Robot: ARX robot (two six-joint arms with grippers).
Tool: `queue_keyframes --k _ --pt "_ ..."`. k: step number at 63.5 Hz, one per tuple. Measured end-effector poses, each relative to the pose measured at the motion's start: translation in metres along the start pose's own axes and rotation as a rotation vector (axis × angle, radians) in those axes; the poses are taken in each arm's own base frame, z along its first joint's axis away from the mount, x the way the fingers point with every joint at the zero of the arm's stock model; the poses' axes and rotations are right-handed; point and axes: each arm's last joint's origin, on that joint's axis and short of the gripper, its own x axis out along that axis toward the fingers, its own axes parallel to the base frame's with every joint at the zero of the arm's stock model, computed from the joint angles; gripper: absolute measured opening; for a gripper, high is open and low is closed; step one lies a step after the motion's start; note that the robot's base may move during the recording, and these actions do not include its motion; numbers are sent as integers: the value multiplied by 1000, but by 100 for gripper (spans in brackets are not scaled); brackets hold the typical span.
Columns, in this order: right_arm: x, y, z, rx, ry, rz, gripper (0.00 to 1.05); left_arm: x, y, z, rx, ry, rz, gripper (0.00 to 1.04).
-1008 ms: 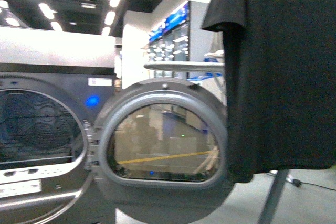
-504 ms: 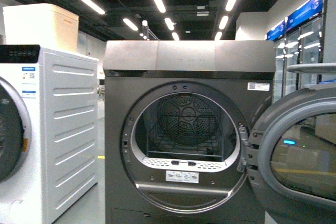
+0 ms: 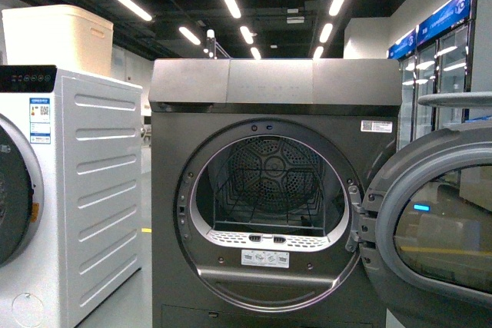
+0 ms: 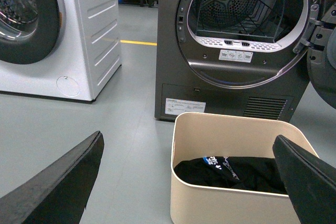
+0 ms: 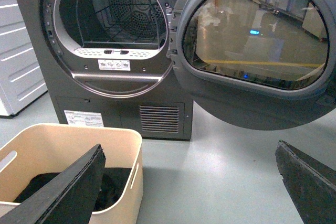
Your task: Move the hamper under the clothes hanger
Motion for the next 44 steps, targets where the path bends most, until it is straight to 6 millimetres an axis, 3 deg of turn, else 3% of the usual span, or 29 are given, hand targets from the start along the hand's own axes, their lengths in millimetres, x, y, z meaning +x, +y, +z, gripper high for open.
queue_keyframes --k 35,39,44 --pt "0 0 0 3 2 -4 97 0 0 0 0 3 5 98" --pt "4 -1 0 82 101 -128 97 3 1 -1 -89 227 183 98" --pt "21 -2 6 162 134 -152 97 17 5 1 -174 351 301 98"
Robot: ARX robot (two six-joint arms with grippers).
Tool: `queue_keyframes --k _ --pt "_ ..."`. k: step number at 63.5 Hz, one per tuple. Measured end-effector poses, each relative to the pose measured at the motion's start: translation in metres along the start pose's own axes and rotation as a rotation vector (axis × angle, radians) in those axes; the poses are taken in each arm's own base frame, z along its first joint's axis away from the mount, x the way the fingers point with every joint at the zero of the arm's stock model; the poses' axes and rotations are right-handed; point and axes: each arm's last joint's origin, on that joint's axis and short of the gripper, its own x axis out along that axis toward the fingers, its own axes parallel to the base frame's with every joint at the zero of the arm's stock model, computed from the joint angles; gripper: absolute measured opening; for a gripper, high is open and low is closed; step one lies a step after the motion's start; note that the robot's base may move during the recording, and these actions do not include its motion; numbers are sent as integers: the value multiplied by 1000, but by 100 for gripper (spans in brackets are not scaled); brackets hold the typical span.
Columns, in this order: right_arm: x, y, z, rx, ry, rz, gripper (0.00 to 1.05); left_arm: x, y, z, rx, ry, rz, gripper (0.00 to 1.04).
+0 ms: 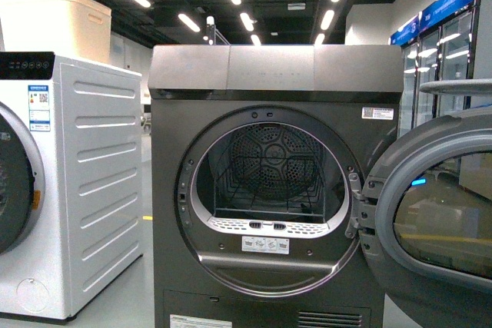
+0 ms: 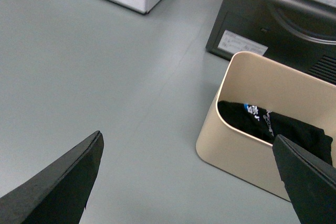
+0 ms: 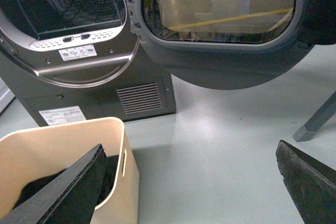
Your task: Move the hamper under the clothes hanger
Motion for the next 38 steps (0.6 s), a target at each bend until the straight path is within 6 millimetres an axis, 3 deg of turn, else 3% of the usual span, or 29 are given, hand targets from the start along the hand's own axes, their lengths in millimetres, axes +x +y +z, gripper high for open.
queue_keyframes --k 8,17,29,38 --pt "42 8 29 45 -10 36 97 31 -6 33 -57 -13 -4 98" --pt "97 19 39 44 66 43 97 80 -23 66 -3 45 -64 98" --pt "163 41 31 30 199 55 97 156 -74 90 186 274 -249 98" --pt "201 66 11 -9 297 66 97 194 -95 87 231 363 -282 98"
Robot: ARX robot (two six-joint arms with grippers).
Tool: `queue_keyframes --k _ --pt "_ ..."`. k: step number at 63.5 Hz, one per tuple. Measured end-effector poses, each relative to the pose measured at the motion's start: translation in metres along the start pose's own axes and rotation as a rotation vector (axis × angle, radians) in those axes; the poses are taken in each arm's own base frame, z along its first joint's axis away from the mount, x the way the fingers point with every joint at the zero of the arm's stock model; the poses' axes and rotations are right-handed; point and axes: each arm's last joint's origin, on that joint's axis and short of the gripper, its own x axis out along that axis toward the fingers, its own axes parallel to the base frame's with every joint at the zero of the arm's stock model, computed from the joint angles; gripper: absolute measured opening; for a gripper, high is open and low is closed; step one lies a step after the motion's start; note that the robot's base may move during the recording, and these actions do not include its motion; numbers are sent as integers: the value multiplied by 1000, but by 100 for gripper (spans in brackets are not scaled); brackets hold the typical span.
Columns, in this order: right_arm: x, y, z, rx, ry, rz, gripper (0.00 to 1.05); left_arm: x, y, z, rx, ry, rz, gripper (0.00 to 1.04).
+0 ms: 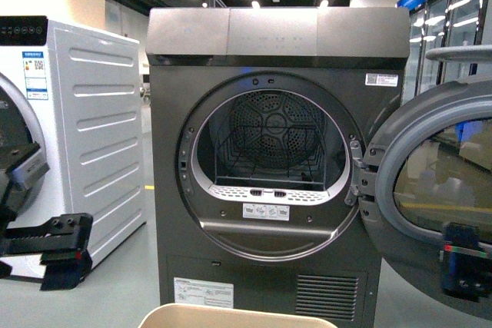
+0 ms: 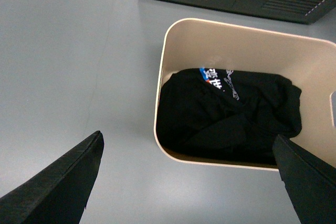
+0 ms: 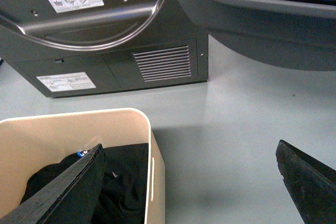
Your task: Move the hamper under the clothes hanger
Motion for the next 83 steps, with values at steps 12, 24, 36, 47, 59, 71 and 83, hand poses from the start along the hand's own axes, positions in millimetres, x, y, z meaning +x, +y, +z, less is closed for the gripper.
queue_keyframes --k 12,24,36,47,59,71,83 --pt "44 22 -6 -72 100 -7 97 35 3 -15 69 58 24 98" --pt "80 37 -16 -120 236 -20 97 61 8 -15 133 89 50 98" --pt "101 49 -46 -208 486 20 97 86 16 -10 156 90 75 98" --pt "118 58 -57 -244 619 41 97 110 22 -10 150 92 88 98" --pt "135 66 -55 -251 654 35 97 132 23 -14 133 70 88 98" --pt "146 69 -70 -272 703 -7 97 148 16 -20 144 81 93 98" --pt "154 71 -79 -261 717 -21 97 158 9 -25 152 85 79 98"
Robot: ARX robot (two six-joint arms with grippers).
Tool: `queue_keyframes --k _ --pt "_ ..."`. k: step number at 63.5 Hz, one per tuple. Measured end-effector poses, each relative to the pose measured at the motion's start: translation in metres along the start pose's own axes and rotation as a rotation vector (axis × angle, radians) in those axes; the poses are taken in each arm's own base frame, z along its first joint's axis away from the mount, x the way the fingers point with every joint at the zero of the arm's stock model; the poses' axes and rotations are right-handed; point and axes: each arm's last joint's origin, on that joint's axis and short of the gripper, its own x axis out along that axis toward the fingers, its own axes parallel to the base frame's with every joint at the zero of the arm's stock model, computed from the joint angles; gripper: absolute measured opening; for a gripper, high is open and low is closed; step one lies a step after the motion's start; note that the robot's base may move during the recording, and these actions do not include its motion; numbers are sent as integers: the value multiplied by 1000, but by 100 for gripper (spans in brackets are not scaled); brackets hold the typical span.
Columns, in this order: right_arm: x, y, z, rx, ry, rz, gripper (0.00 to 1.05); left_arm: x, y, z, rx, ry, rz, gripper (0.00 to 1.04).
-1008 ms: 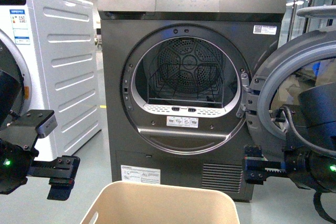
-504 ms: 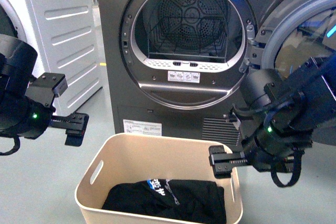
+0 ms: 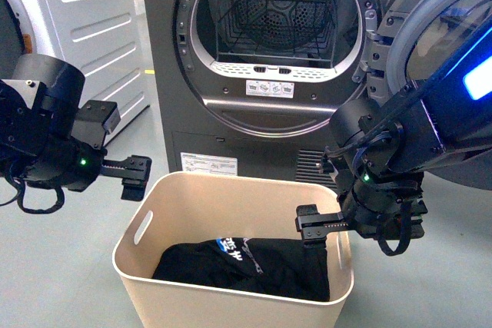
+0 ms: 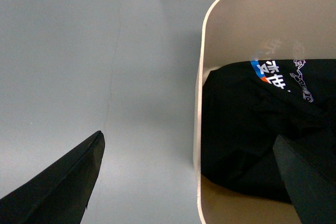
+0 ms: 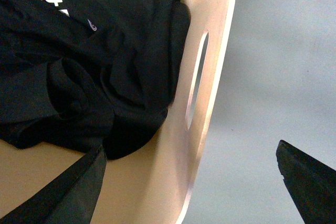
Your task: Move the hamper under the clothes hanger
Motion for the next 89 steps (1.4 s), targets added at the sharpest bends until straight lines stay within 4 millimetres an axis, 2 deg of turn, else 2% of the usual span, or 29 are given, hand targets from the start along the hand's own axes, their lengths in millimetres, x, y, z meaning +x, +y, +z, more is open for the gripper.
queue_keyframes --k 11,35,45,61,73,78,81,86,89 --pt "5 2 10 25 -13 -2 97 10 -5 1 3 -2 -9 98" --pt "27 8 18 37 15 -8 97 42 -10 -23 -8 56 -24 98" --pt "32 9 25 42 16 -13 97 53 -11 -25 -17 56 -25 98" --pt "45 13 18 38 46 -31 97 63 -13 -30 -34 74 -38 98" --pt "47 17 16 31 49 -39 97 65 -14 -33 -35 81 -38 98" --pt "47 18 16 31 49 -41 86 65 -15 -33 -38 79 -39 98" --pt "47 18 15 30 52 -42 78 65 -15 -33 -39 78 -38 95" --pt "47 19 14 25 56 -53 60 65 -15 -33 -46 77 -34 77" --pt "47 19 14 24 58 -60 53 65 -15 -33 -49 77 -34 70"
